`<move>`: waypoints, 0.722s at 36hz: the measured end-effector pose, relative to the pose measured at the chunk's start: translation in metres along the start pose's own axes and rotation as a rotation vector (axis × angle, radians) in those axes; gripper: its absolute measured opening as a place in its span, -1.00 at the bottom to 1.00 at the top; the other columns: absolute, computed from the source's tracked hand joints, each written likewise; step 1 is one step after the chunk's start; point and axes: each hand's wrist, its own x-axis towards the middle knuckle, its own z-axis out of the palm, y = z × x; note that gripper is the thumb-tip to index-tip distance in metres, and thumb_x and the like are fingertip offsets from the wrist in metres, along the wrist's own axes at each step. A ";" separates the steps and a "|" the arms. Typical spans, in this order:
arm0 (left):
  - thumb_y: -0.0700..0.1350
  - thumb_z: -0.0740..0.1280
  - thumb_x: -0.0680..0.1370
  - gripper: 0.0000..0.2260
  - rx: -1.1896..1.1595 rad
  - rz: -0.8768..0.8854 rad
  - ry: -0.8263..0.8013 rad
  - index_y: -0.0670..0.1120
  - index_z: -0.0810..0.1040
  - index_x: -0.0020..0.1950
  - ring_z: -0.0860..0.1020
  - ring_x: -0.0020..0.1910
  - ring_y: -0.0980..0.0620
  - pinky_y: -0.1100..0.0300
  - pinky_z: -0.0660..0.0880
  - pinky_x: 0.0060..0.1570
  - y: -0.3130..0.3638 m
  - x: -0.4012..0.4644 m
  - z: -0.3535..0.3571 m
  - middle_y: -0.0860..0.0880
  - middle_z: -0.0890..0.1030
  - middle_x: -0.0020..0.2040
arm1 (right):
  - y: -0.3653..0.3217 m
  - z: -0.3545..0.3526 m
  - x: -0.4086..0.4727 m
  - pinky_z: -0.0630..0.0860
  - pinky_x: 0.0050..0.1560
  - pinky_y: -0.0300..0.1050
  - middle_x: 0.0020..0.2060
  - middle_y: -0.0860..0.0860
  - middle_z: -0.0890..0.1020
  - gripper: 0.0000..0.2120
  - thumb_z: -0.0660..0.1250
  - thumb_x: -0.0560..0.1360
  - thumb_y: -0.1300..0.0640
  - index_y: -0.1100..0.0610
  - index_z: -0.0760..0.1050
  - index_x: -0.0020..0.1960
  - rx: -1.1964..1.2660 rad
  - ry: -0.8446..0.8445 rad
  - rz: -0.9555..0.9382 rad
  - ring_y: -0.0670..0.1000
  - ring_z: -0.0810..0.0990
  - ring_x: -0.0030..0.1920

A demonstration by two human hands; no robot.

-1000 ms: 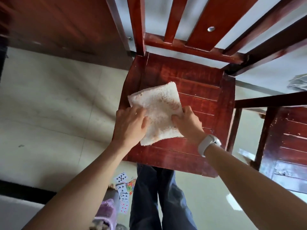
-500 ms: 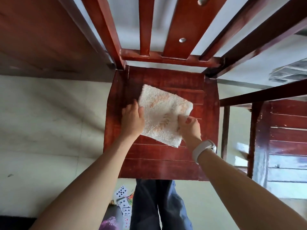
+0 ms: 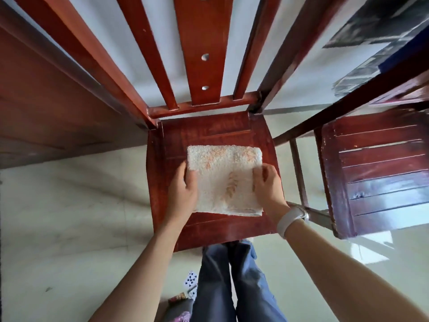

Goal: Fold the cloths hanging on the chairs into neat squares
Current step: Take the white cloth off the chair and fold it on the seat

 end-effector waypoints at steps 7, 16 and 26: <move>-0.16 0.08 0.62 -0.62 0.114 0.288 -0.025 -0.13 0.24 0.45 0.27 0.41 0.01 0.34 0.14 0.32 0.069 -0.072 0.008 -0.09 0.33 0.43 | -0.014 -0.080 -0.070 0.33 -0.43 -0.38 -0.36 -0.04 0.42 -0.84 0.12 0.58 0.06 0.15 0.36 0.00 0.128 0.115 -0.015 -0.11 0.37 -0.37; -0.11 0.14 0.60 -0.64 0.285 0.576 -0.180 -0.13 0.33 0.40 0.36 0.35 0.00 0.34 0.17 0.24 0.179 -0.160 0.070 -0.10 0.42 0.36 | 0.005 -0.230 -0.135 0.43 -0.10 -0.22 0.00 -0.02 0.51 -0.69 0.27 0.51 0.06 0.14 0.38 0.22 0.314 0.377 0.011 -0.04 0.48 -0.04; -0.13 0.15 0.60 -0.65 0.272 0.844 -0.372 -0.14 0.34 0.39 0.39 0.32 -0.04 0.34 0.21 0.18 0.310 -0.318 0.242 -0.11 0.45 0.33 | 0.089 -0.456 -0.209 0.44 -0.35 -0.39 -0.11 0.00 0.53 -0.79 0.26 0.53 0.12 0.14 0.37 0.14 0.527 0.694 -0.038 -0.08 0.50 -0.19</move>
